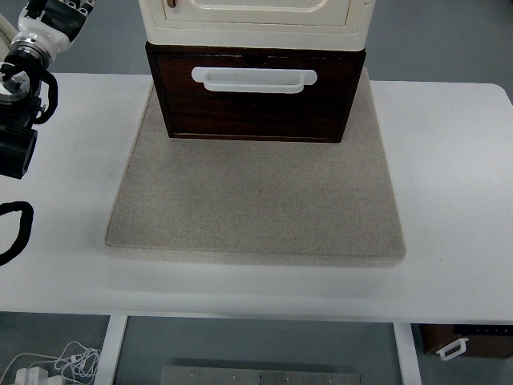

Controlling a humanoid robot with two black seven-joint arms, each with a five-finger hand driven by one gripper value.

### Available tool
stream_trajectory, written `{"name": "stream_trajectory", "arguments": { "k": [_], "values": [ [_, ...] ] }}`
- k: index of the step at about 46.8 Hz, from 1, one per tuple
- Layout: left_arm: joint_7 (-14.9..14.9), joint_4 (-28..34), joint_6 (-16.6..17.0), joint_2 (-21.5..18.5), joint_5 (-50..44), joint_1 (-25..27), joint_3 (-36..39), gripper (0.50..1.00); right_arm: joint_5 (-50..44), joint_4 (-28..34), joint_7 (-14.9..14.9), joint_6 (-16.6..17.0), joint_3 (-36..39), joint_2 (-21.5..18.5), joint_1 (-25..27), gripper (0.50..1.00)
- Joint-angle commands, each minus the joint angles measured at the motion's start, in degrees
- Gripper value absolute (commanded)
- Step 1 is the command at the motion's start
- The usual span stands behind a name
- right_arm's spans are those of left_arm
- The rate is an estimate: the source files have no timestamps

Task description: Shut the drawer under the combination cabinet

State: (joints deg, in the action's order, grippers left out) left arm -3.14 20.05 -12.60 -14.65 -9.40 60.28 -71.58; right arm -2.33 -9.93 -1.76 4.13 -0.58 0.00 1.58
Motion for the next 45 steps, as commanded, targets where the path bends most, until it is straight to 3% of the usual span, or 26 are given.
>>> {"name": "stream_trajectory", "arguments": {
  "k": [1,18,45],
  "values": [
    [0.85,-0.01,-0.15,1.02,-0.80,-0.69,-0.23,0.999,-0.14,0.00,0.00,0.00,-0.04,0.00,0.00,0.952],
    [1.47,-1.41,0.03,4.71,-1.68,-0.87,0.21,0.999,-0.05,-0.26,-0.35,0.44,-0.04,0.00,0.18,0.952],
    [1.91,-3.00,0.03,5.07,-3.88,-1.66,-0.32,0.999,-0.05,-0.26,0.00,0.35,0.05,0.00,0.18,0.952]
  ]
}}
